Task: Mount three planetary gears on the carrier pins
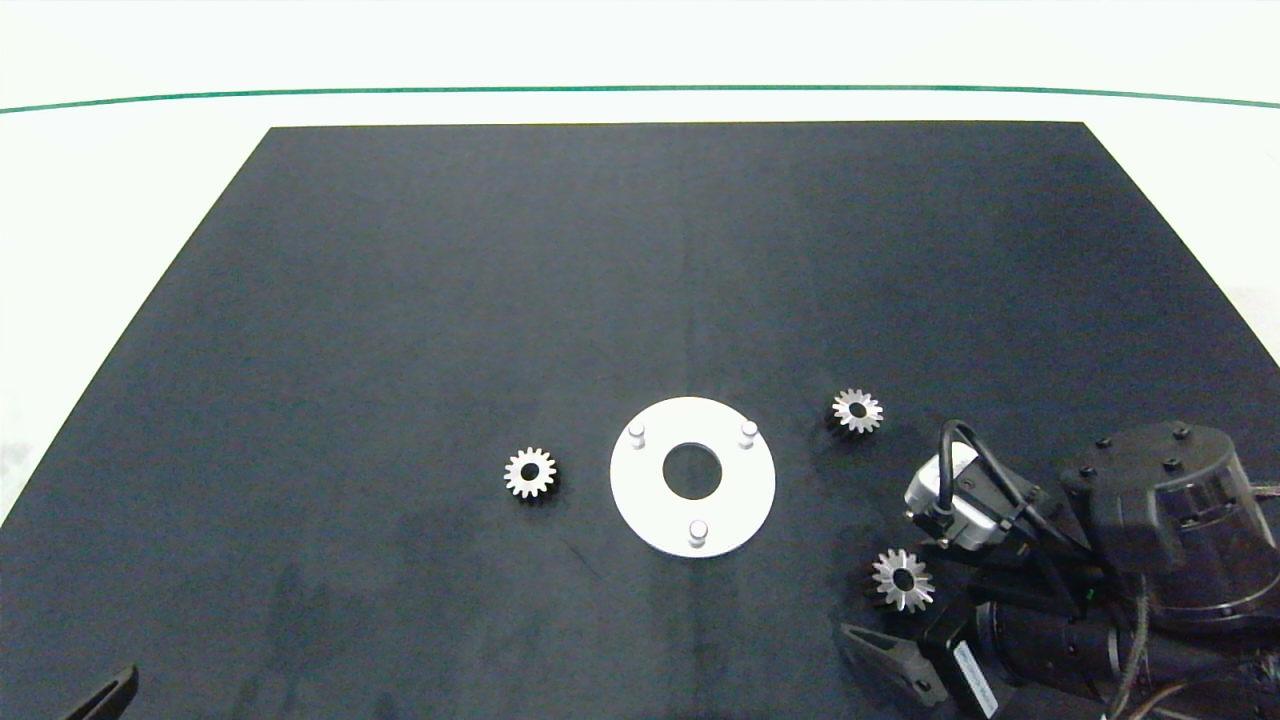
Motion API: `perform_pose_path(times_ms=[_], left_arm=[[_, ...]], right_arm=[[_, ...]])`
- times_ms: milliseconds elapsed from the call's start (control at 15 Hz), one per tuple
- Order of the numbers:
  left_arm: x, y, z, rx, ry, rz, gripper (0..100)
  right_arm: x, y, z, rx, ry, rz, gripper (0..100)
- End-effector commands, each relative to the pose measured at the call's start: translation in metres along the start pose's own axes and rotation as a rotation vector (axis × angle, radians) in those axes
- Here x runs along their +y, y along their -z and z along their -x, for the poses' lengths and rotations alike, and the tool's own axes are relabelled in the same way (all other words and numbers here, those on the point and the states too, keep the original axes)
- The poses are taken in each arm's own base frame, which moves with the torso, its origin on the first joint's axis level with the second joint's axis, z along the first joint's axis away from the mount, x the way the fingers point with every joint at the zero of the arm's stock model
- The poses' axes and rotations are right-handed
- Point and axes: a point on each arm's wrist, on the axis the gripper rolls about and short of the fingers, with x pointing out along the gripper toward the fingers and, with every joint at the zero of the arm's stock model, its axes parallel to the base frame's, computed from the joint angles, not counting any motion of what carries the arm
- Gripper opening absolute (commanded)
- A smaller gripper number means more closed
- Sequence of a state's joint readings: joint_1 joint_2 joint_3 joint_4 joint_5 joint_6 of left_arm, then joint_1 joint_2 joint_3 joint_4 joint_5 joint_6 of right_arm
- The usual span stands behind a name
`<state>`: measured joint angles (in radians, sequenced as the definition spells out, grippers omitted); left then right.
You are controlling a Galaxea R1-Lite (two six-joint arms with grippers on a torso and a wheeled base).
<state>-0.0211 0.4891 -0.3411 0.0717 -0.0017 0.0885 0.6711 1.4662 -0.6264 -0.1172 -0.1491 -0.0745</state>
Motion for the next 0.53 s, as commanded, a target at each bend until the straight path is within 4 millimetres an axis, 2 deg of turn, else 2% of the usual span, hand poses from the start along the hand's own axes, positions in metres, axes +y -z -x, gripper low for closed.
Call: perform_pose_path(times_ms=[67,533], left_arm=[[0.0001,-0.0006,0.0002,-0.002,-0.001,0.001,100],[0.0004,-0.0048,0.0011,-0.014,-0.001,-0.001,100]], right_arm=[[-0.0001,-0.0017,-0.0013,-0.001,0.002,0.0,92],[-0.0006,-0.0011,-0.0041,0.009,0.014,0.001,78]])
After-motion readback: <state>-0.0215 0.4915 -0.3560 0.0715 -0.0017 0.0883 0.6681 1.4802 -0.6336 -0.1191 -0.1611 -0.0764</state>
